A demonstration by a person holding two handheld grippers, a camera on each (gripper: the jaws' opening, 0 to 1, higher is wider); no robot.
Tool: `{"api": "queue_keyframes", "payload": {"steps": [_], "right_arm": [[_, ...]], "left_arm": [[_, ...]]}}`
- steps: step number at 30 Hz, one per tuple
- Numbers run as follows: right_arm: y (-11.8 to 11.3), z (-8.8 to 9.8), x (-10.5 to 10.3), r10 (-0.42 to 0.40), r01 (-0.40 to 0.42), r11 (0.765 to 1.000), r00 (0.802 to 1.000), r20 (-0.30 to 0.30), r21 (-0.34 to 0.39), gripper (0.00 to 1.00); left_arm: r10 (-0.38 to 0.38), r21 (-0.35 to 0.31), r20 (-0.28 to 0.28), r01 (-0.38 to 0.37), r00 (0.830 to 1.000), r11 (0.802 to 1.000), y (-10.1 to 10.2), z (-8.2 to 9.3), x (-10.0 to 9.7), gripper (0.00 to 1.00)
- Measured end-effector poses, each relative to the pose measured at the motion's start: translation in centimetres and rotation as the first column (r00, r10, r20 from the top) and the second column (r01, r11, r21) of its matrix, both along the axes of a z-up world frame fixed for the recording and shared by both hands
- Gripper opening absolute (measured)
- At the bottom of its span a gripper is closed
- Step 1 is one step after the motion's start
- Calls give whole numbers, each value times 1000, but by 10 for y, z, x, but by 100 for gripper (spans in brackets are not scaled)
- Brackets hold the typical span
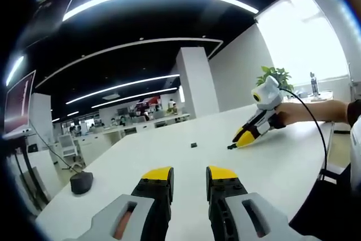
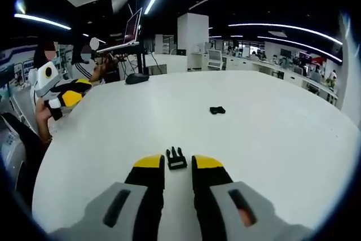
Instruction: Snap the two parts of the plastic buckle together until the buckle closes and remains connected.
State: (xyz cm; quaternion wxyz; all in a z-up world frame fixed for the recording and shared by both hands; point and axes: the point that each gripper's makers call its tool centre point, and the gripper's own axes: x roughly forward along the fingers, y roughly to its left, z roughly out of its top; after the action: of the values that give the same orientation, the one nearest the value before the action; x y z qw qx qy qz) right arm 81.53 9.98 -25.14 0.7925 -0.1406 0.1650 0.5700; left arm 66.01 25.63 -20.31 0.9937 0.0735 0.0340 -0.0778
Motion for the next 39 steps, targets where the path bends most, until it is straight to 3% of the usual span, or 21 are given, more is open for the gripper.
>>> {"api": "queue_keyframes", "payload": {"steps": [20, 39], "right_arm": [[1, -2, 3, -1, 1, 1000, 1000, -22, 16, 16], [0, 4, 0, 0, 0, 1000, 1000, 3, 30, 14]], "left_arm": [[-7, 0, -6, 7, 1000, 1000, -4, -1, 1, 22], [-7, 1, -8, 7, 1000, 1000, -4, -3, 1, 22]]}}
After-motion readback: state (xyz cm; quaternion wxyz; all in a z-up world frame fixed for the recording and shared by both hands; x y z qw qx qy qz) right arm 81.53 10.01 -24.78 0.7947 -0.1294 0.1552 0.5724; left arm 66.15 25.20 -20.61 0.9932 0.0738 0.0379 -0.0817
